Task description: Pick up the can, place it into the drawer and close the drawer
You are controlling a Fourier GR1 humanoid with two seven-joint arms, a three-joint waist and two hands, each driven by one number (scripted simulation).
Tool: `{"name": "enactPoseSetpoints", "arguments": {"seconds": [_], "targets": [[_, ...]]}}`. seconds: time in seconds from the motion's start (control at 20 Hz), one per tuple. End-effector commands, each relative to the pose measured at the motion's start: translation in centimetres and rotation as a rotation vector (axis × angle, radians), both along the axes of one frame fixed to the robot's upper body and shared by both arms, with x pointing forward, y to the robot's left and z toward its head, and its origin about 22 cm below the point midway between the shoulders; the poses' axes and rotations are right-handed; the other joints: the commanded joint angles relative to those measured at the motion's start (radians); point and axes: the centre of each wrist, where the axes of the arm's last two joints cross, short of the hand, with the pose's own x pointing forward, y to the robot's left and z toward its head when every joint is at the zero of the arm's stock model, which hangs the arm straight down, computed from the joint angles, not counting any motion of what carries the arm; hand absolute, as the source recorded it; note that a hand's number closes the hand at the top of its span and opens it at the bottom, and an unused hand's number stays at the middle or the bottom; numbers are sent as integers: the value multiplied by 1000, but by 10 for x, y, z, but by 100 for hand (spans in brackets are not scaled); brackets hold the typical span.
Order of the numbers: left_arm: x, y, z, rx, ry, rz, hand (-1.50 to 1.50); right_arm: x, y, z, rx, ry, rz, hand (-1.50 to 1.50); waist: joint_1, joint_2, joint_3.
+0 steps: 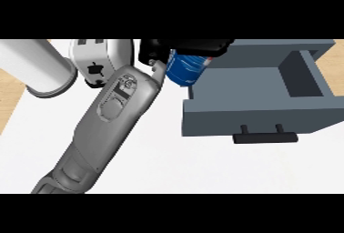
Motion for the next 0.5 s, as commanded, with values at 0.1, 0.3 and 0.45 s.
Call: {"name": "enactPoseSetpoints", "arguments": {"seconds": [0.1, 0.3, 0.45], "targets": [[8, -37, 30, 21, 4, 12, 150, -1, 7, -1, -2, 10, 11, -150, -14, 2, 0], [12, -46, 40, 49, 30, 7, 150, 6, 9, -5, 17, 13, 8, -150, -6, 1, 0], [22, -49, 26, 58, 33, 16, 150, 10, 11, -4, -6, 22, 9, -150, -19, 6, 0]]}}
